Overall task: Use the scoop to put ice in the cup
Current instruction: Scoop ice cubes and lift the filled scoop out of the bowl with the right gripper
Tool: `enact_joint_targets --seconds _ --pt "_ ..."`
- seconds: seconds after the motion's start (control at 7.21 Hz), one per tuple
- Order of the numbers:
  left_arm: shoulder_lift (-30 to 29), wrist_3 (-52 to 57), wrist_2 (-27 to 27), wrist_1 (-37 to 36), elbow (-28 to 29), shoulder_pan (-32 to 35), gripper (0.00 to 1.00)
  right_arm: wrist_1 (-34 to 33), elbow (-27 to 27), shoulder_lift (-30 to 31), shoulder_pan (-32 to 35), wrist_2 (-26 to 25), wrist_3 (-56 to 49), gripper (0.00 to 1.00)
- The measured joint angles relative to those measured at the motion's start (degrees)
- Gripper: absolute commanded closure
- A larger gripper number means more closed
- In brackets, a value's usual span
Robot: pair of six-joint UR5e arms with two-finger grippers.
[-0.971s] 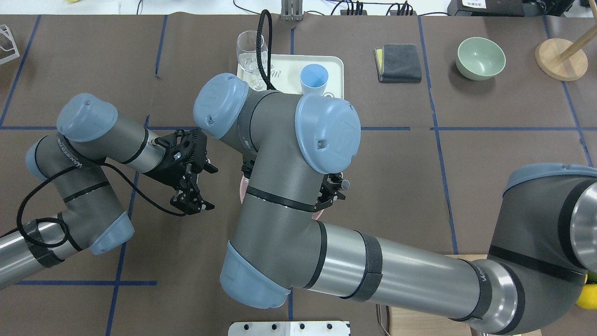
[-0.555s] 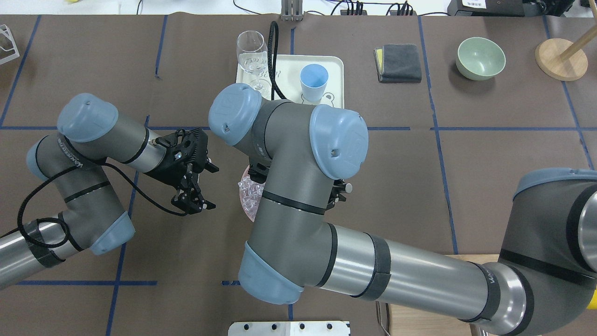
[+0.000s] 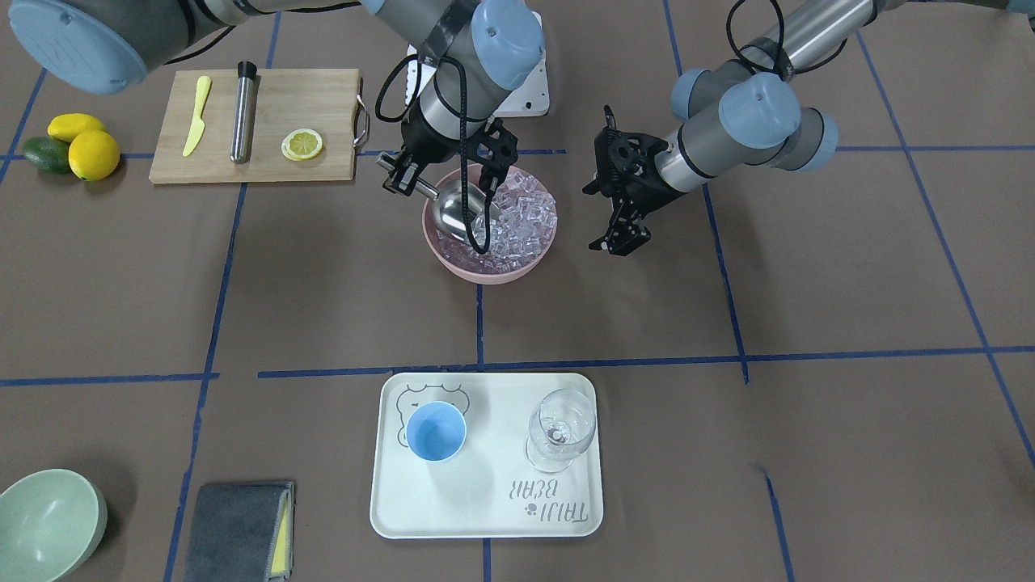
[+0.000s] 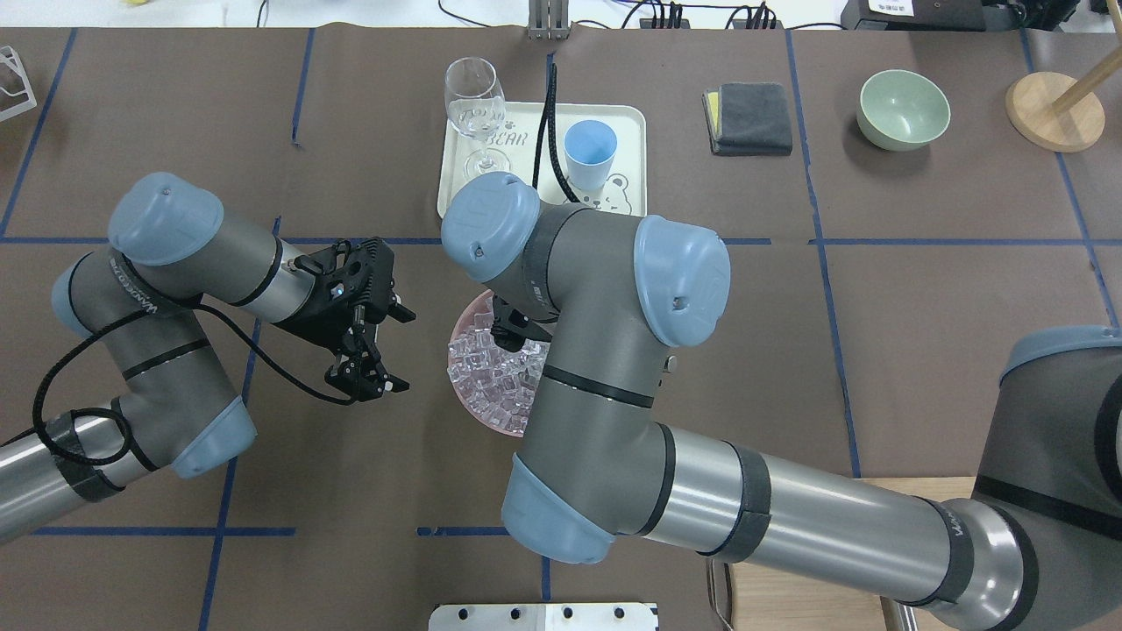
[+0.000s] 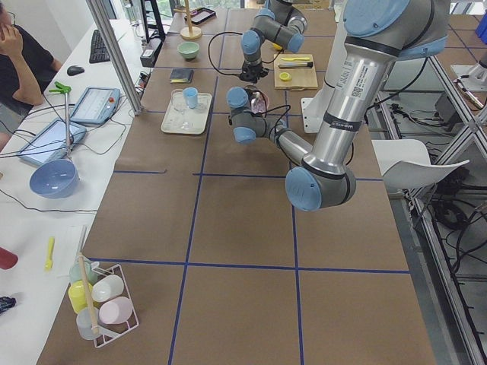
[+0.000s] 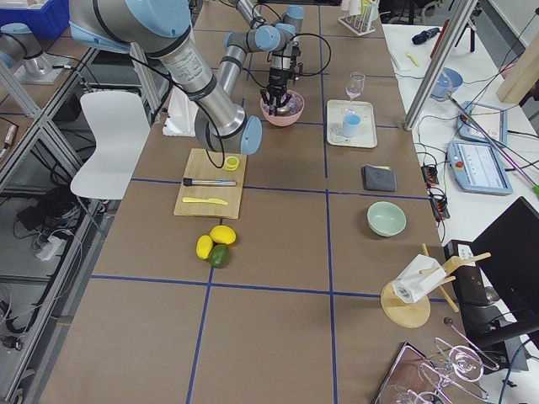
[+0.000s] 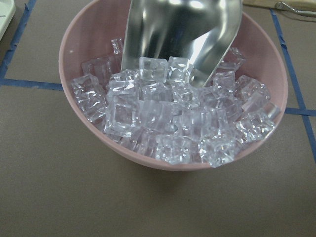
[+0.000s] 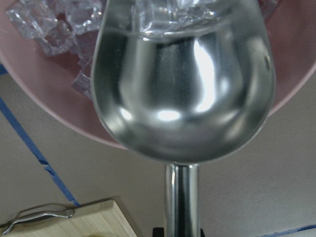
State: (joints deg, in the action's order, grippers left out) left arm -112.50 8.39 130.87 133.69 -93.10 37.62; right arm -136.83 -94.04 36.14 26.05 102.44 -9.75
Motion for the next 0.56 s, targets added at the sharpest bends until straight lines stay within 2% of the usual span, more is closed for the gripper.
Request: enact_joint_targets --seconds 0.56 --pt "-0.08 -0.06 -0.08 -0.02 -0.16 0.00 0.00 6.63 -0.02 4.99 1.33 4.97 -0.74 1.00"
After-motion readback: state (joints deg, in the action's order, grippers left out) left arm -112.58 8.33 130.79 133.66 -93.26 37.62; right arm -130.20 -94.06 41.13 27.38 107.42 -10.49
